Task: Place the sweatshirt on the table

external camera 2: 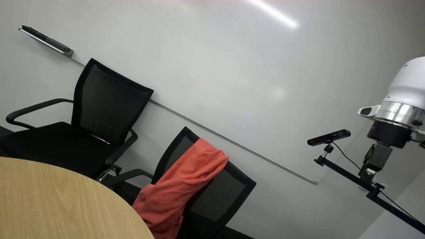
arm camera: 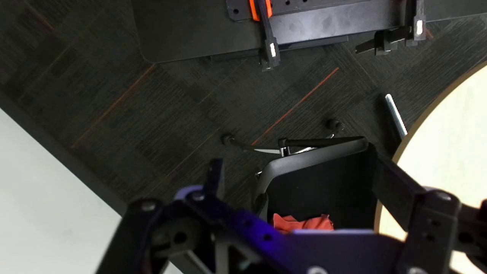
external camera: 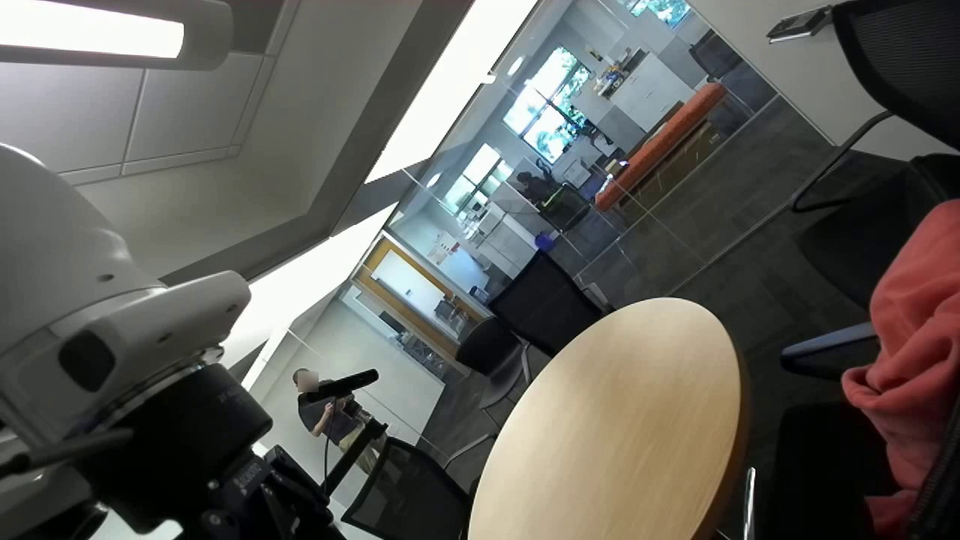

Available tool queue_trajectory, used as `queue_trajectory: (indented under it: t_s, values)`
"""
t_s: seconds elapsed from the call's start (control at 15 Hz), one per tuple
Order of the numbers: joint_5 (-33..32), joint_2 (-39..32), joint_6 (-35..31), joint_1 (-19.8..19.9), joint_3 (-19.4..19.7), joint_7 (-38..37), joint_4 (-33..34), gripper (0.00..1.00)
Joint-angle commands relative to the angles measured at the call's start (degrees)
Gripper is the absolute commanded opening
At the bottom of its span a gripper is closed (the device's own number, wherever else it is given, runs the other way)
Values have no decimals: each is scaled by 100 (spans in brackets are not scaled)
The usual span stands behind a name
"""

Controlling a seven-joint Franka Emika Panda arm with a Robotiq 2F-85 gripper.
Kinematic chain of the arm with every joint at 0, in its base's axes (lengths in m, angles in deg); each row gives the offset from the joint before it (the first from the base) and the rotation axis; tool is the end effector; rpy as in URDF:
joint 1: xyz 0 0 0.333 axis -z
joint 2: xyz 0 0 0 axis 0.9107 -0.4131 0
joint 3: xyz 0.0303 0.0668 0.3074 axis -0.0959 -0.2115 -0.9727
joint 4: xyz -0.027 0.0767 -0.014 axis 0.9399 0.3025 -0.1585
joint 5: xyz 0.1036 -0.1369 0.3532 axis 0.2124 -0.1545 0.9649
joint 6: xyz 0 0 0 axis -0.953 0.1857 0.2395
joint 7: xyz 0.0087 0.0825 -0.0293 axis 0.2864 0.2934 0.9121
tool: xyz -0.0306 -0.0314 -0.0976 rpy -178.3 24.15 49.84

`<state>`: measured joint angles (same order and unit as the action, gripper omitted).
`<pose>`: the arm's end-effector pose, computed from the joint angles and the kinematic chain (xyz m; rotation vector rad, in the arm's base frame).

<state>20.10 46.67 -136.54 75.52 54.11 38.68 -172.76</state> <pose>0.3236 -0.1335 0.4181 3.1247 -0.2351 -0.2118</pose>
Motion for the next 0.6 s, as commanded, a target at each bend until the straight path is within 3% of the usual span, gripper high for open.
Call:
queue_trajectory:
  t_s: [0.0, 0.2, 0.53]
  values:
    - [249, -307, -171, -197, -281, -317, 133, 100]
    - [562, -693, -605, -425, -631, -816, 238, 100]
    - [1204, -1983, -2443, -579, -1117, -2344, 692, 100]
